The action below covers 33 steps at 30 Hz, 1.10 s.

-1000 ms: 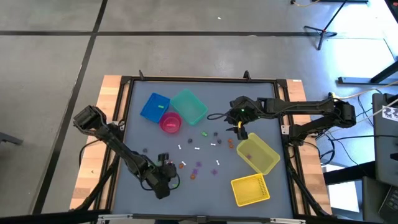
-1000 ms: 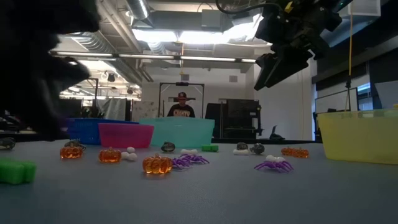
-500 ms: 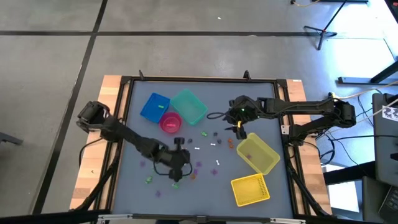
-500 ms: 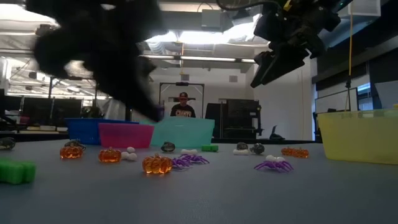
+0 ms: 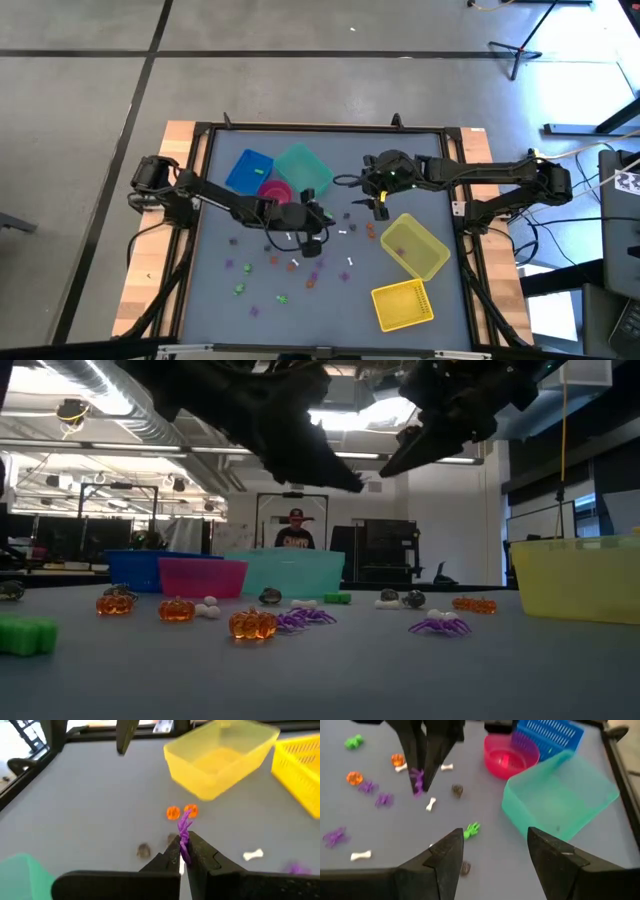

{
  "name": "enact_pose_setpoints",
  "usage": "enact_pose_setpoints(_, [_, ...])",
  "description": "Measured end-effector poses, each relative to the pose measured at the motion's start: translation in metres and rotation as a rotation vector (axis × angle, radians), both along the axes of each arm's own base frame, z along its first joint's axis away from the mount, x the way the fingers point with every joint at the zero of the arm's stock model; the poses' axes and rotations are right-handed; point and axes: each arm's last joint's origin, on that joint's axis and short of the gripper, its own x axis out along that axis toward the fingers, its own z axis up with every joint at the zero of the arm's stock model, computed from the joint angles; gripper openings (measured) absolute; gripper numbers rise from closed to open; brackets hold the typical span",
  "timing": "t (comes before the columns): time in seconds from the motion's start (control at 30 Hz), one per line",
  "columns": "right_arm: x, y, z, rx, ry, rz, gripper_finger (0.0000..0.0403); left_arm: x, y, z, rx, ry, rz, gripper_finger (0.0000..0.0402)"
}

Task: Sort Halloween decoration
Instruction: Put the purple spider toy into the yellow bin

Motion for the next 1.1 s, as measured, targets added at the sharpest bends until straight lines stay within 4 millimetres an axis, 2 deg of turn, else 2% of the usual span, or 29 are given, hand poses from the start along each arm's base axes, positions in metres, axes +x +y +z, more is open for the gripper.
enact_pose_setpoints(0.23, [0.003, -0.001, 0.005, 0.0, -0.059, -0.007, 0.022, 0.002, -0.001, 0.003, 0.009, -0.028, -0.081, 0.0])
enact_pose_setpoints(0.47, [0.004, -0.001, 0.006, 0.009, -0.08, -0.016, 0.022, 0.003, -0.002, 0.006, 0.144, -0.04, -0.195, 0.0])
enact_pose_setpoints(0.6, [0.007, -0.001, 0.01, 0.002, -0.121, -0.015, 0.022, 0.006, 0.002, 0.011, 0.223, -0.077, -0.189, 0.0])
enact_pose_setpoints(0.73, [0.009, -0.002, 0.014, -0.006, -0.171, -0.015, 0.022, 0.009, 0.008, 0.019, 0.193, -0.175, -0.147, 0.0])
enact_pose_setpoints(0.9, [0.013, -0.002, 0.024, -0.024, -0.275, -0.013, 0.022, 0.011, 0.006, 0.028, 0.128, -0.275, -0.123, 0.0])
enact_pose_setpoints(1.1, [0.019, -0.003, 0.053, -0.039, -0.374, -0.012, 0.022, 0.014, -0.003, 0.033, 0.111, -0.371, -0.17, 0.0])
